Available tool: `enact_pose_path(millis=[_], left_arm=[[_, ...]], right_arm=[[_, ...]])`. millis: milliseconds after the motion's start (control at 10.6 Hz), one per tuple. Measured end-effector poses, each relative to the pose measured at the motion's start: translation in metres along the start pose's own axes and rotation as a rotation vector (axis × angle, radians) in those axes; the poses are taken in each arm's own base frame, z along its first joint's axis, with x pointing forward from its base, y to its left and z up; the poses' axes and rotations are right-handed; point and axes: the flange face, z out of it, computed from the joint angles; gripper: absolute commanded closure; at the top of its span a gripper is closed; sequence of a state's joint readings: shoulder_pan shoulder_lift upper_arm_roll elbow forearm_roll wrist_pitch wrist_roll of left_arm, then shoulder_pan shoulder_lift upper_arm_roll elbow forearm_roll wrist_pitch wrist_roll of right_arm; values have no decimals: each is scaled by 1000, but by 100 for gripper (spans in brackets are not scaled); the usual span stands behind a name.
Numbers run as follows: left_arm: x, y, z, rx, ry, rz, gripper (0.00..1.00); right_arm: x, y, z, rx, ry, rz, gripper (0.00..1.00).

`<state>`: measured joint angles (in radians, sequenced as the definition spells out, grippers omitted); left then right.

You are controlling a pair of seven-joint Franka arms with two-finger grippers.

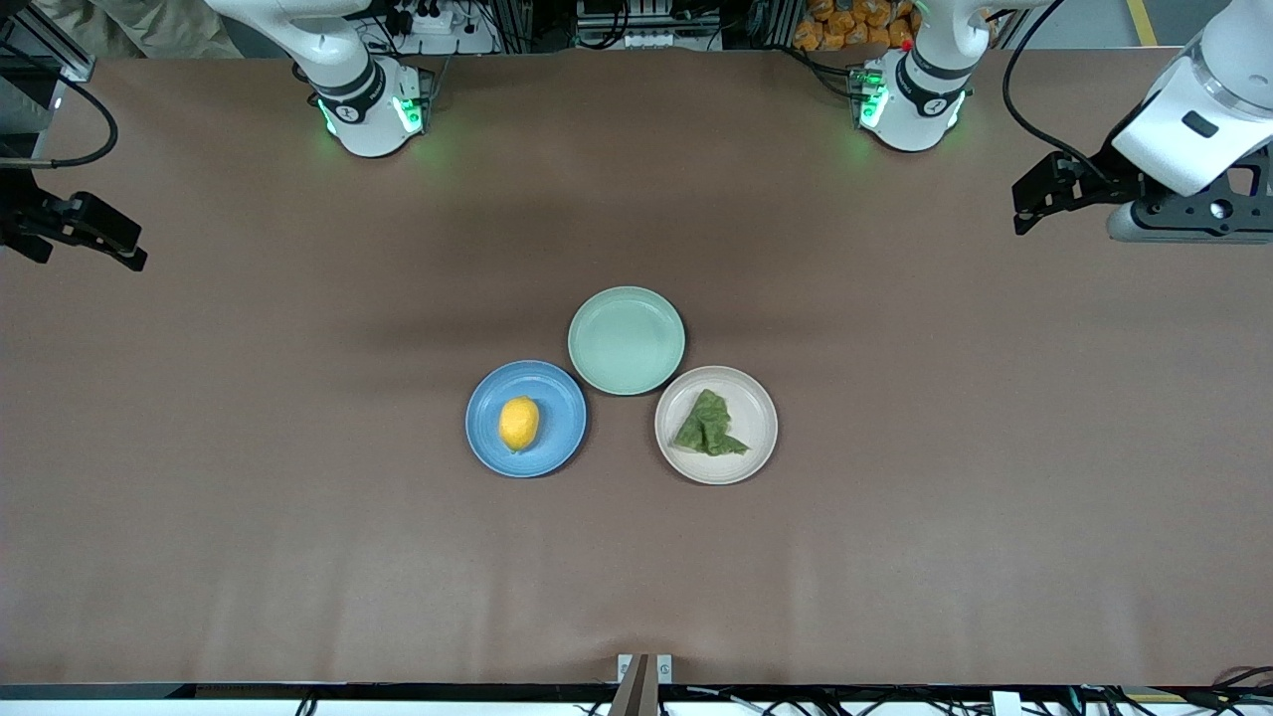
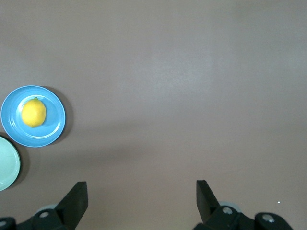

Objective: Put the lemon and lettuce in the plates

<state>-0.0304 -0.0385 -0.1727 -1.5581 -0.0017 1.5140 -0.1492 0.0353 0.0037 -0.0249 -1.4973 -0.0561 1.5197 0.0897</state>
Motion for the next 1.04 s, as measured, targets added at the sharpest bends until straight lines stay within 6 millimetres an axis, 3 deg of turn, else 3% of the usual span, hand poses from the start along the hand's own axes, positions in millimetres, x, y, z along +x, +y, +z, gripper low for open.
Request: enact_pose_path(millis=[282,1035], left_arm=[[0,11,0,-1,7,5,0],[0,11,1,-1,6,5,0]], right_arm=[[0,1,0,0,0,1,0],[2,0,1,1,8,1,0]])
